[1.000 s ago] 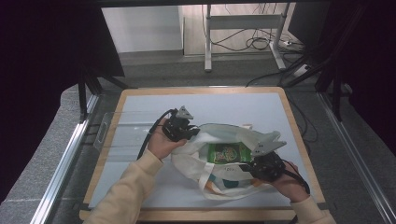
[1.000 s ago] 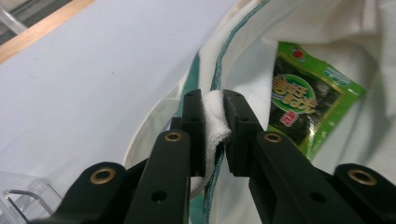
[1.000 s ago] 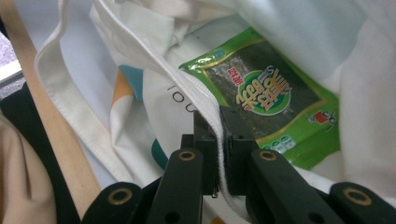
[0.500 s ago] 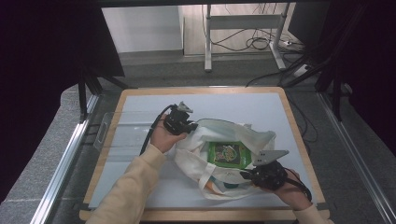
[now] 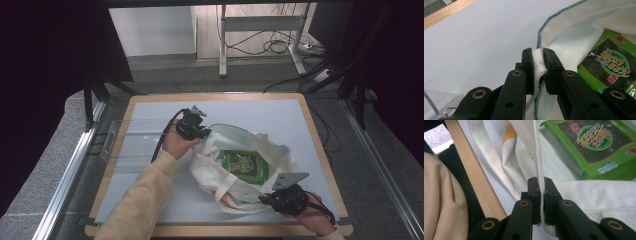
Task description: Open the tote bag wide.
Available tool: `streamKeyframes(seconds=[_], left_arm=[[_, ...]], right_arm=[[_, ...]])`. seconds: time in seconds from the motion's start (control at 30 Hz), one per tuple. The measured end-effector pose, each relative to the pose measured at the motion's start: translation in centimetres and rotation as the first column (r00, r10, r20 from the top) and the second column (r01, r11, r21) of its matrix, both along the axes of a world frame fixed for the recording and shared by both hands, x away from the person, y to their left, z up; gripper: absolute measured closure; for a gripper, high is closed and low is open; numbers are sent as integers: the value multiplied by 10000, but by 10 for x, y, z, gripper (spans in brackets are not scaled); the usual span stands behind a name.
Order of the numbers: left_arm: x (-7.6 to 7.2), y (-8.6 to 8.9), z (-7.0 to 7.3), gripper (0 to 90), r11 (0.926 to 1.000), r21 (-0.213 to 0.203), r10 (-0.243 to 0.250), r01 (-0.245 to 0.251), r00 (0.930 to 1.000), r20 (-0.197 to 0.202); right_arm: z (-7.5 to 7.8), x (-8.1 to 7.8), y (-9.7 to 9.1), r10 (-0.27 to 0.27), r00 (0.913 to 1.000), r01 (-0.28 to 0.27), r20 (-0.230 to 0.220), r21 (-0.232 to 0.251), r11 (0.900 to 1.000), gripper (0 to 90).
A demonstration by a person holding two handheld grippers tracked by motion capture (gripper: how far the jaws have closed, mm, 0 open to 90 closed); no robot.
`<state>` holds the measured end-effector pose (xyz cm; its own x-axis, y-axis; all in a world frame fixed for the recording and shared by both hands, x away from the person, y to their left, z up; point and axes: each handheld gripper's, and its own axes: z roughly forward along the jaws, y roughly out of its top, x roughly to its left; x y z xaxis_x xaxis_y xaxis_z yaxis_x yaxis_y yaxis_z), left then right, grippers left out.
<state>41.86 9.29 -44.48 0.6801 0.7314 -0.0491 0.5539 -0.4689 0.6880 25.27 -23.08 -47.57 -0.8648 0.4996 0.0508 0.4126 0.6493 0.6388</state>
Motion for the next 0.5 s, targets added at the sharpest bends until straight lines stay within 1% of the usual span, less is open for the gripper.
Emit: streamKeyframes(seconds=[0.13, 0.27, 0.33, 0.4, 0.5], left_arm=[[0, 1, 0, 811, 10000, -1, -5, 5, 10000, -9], [1, 1, 0, 811, 10000, -41, -23, 23, 10000, -57], [0, 1, -1, 811, 9999, -131, -5, 5, 10000, -64], [-1, 2, 0, 810, 9999, -120, -77, 76, 10000, -56], [-4, 3, 2, 808, 9996, -216, -199, 198, 9998, -43]], right_arm=[[-5, 1, 0, 81, 10000, -82, -49, -73, 9999, 852], [-5, 1, 0, 40, 10000, -41, -83, -92, 9999, 853], [-5, 1, 0, 34, 10000, -35, -70, -89, 10000, 852], [-5, 0, 0, 28, 10000, -28, 7, -69, 10000, 851], [-4, 1, 0, 18, 9998, -17, 192, -36, 10000, 843]])
